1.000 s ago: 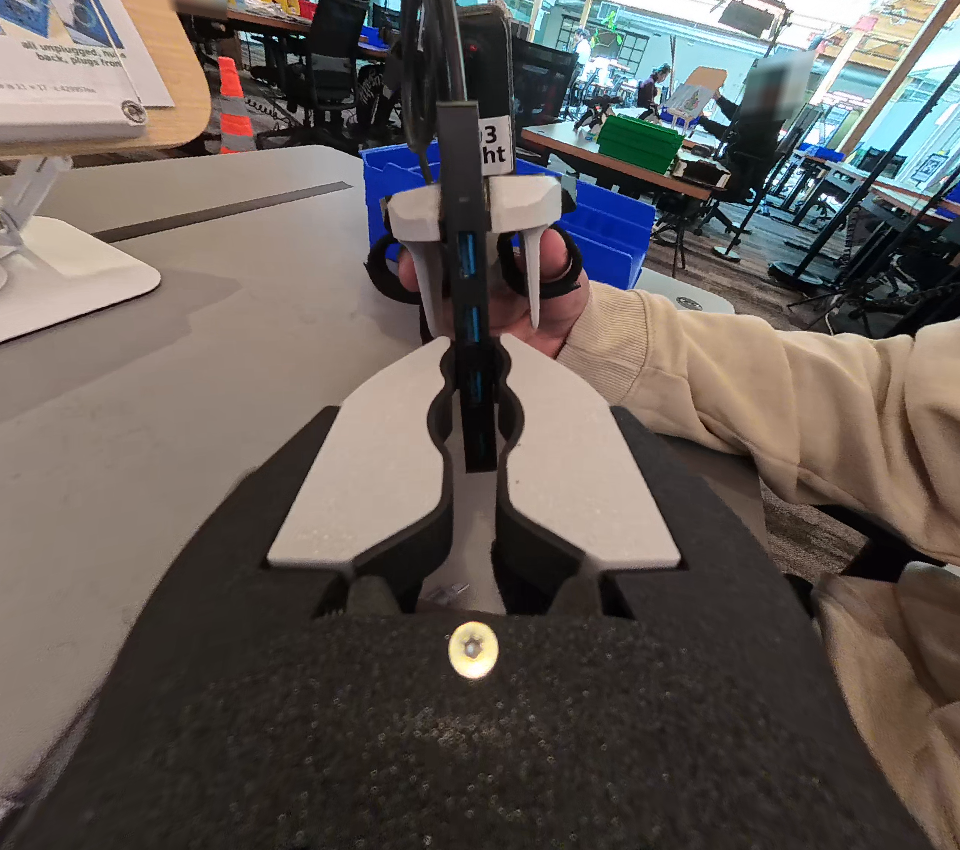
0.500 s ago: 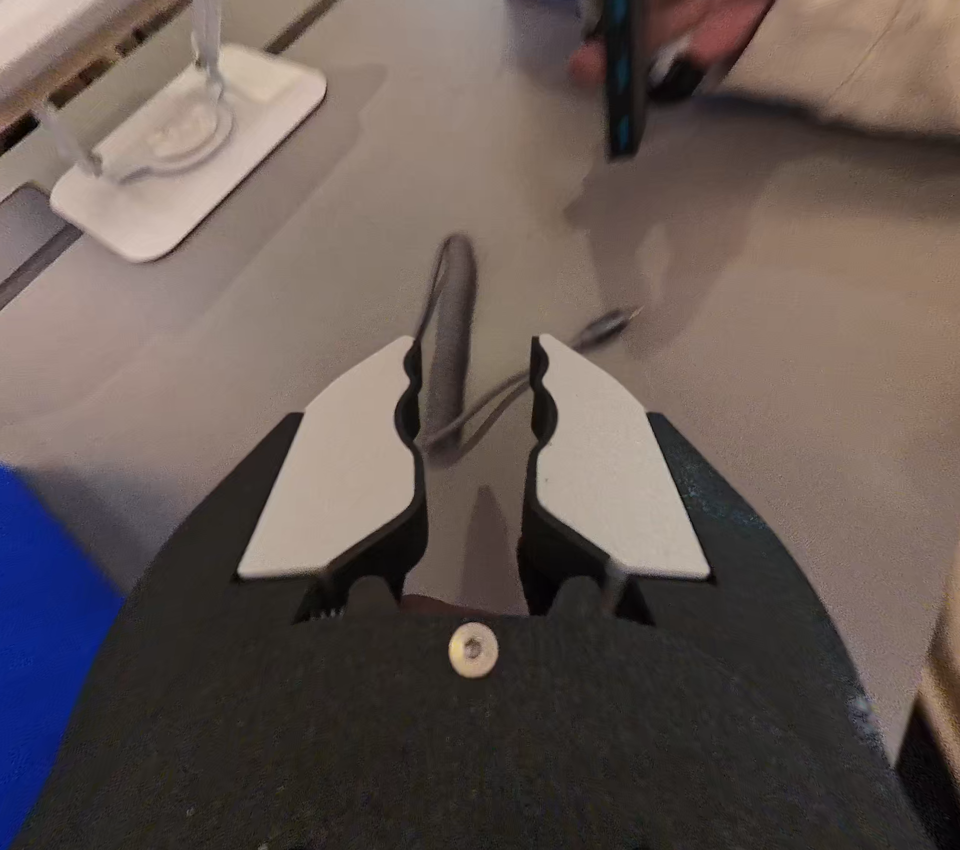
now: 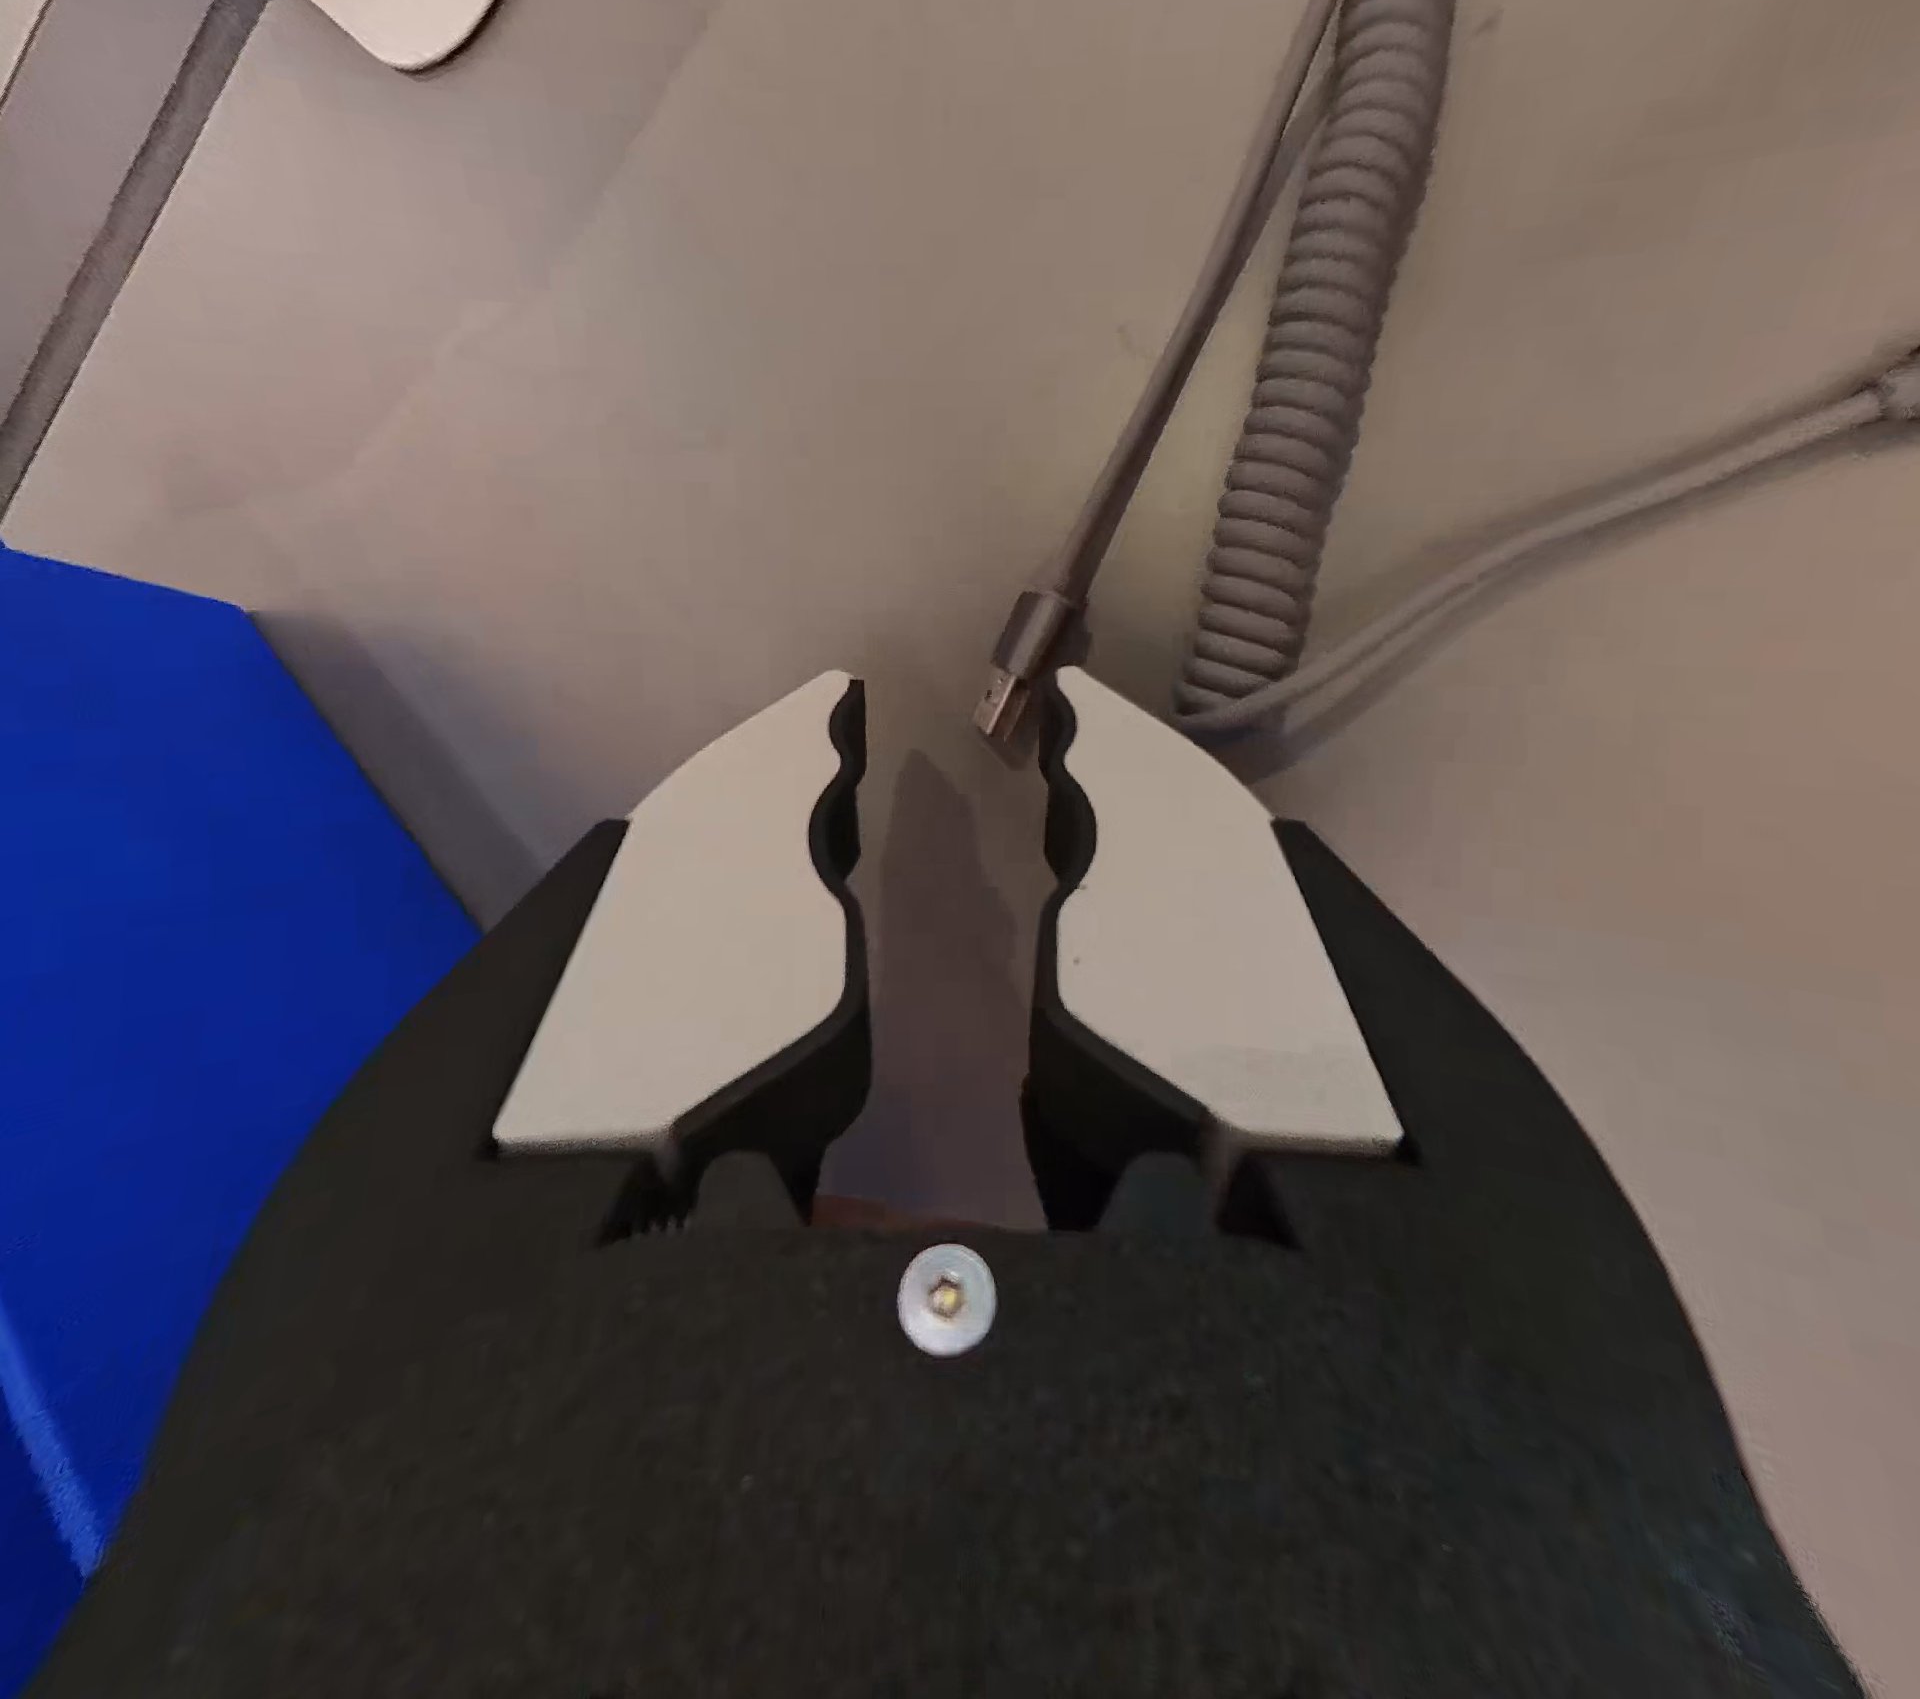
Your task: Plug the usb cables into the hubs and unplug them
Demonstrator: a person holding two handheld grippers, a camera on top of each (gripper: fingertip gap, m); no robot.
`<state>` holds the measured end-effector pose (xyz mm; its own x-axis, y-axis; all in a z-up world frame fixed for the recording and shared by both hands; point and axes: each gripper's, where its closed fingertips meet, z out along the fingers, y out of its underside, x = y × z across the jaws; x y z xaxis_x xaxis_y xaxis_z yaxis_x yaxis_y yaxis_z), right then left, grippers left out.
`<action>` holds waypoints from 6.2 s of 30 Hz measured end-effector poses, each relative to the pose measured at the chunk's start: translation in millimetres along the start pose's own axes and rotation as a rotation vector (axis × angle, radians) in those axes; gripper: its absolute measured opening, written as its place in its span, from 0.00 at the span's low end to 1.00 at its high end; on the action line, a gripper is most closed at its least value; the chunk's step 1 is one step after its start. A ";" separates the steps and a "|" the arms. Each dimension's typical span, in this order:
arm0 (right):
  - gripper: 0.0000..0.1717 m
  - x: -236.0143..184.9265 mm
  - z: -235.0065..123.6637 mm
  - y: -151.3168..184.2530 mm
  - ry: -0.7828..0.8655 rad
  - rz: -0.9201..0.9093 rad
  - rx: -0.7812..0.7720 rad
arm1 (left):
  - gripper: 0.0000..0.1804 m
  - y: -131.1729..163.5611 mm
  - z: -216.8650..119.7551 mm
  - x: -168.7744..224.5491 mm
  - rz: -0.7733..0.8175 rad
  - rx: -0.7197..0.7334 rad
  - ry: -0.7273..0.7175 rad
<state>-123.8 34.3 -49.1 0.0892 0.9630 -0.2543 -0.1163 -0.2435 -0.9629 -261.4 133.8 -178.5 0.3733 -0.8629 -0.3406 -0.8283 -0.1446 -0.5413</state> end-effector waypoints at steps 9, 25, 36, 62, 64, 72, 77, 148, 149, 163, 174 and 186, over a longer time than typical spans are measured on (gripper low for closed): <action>0.07 -2.1 -1.2 -3.5 0.002 -0.006 0.005 | 0.05 -2.9 16.9 9.1 0.133 -0.068 -0.034; 0.06 10.3 -10.3 -11.4 0.100 0.003 0.006 | 0.04 -9.8 -157.0 -43.6 0.621 -0.236 0.057; 0.07 7.8 -10.2 -16.0 0.097 0.003 0.018 | 0.04 17.3 -186.1 10.1 0.467 -0.311 0.347; 0.07 7.6 -11.8 -16.2 0.102 0.010 0.016 | 0.18 27.3 -83.1 84.9 0.281 -0.083 0.224; 0.07 7.8 -11.1 -14.6 0.101 0.012 0.008 | 0.16 33.8 -80.8 89.8 0.288 -0.052 0.264; 0.06 9.3 -10.1 -9.5 0.099 0.021 -0.009 | 0.16 50.0 -53.9 81.6 0.421 -0.088 0.232; 0.06 9.6 -11.3 -10.1 0.099 0.021 -0.007 | 0.02 45.4 -47.7 90.3 0.434 -0.052 0.326; 0.06 24.3 -2.0 15.1 0.055 0.320 0.004 | 0.02 -134.2 -68.1 72.4 0.663 0.304 -0.223; 0.06 24.7 -2.1 13.8 0.042 0.351 0.021 | 0.02 -136.1 -69.7 71.1 0.656 0.324 -0.228; 0.06 28.4 -7.0 6.8 -0.094 0.604 0.176 | 0.16 -127.8 -83.6 66.5 0.522 0.471 -0.137; 0.06 23.7 -6.6 5.7 -0.161 0.651 0.198 | 0.15 -129.4 -74.6 71.2 0.251 0.692 0.153; 0.06 27.8 -5.4 15.1 -0.150 0.687 0.161 | 0.02 -125.6 -77.1 73.7 0.317 0.748 0.209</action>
<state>-117.8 56.8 -71.3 -0.1921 0.6070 -0.7711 -0.2430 -0.7907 -0.5619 -162.0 51.1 -76.3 0.0230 -0.8914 -0.4527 -0.3578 0.4155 -0.8363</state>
